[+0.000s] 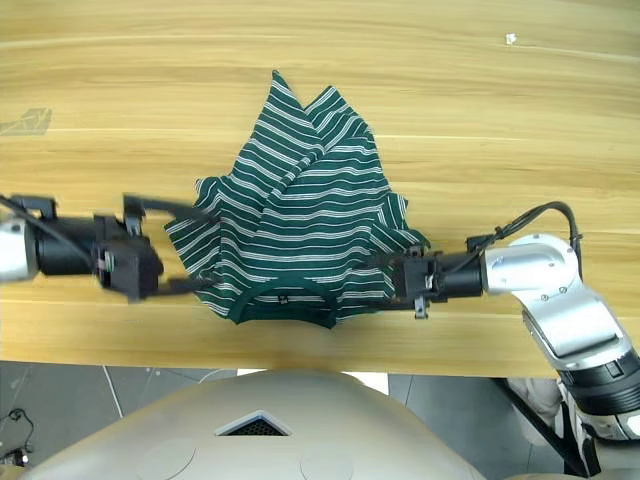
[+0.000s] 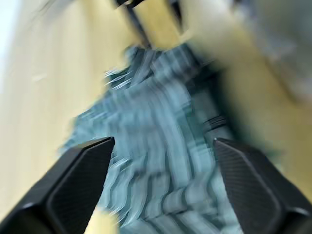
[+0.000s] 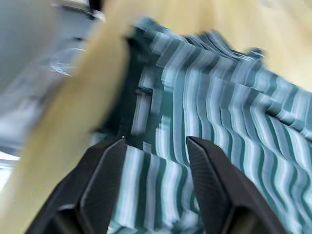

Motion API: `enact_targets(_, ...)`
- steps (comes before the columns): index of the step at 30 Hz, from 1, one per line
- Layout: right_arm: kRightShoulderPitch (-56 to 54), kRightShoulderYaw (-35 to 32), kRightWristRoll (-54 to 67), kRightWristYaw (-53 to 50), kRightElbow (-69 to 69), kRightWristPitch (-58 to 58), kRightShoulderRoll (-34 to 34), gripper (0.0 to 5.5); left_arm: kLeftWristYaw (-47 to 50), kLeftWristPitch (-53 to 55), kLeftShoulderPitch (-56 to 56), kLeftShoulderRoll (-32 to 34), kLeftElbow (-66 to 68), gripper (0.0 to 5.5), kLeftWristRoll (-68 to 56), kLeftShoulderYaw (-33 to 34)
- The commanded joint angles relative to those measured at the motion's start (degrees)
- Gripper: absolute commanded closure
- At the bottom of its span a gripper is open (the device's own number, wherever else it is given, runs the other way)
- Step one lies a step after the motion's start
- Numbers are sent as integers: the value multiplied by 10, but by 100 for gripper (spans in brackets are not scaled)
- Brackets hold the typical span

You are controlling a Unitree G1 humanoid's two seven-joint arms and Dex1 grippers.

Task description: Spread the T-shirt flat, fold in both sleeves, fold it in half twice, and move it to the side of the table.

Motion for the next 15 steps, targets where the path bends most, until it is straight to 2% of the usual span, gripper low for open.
enact_targets(1,-88,-2,-105,-92,91,-60,68,317,77,-72,-68,-66,126,100,120,-51)
enact_targets(4,-166,32,-211,-159,205,-140,123,317,108,-108,-88,-111,214,55,158,-79)
enact_targets(6,-238,57,-282,-220,314,-190,167,317,142,-130,-139,-164,305,18,182,-98)
enact_targets(10,-369,113,-378,-293,555,-260,238,317,206,-160,-248,-273,487,13,190,-104)
enact_targets(15,-457,160,-472,-398,749,-304,271,317,265,-220,-344,-351,684,13,219,-120)
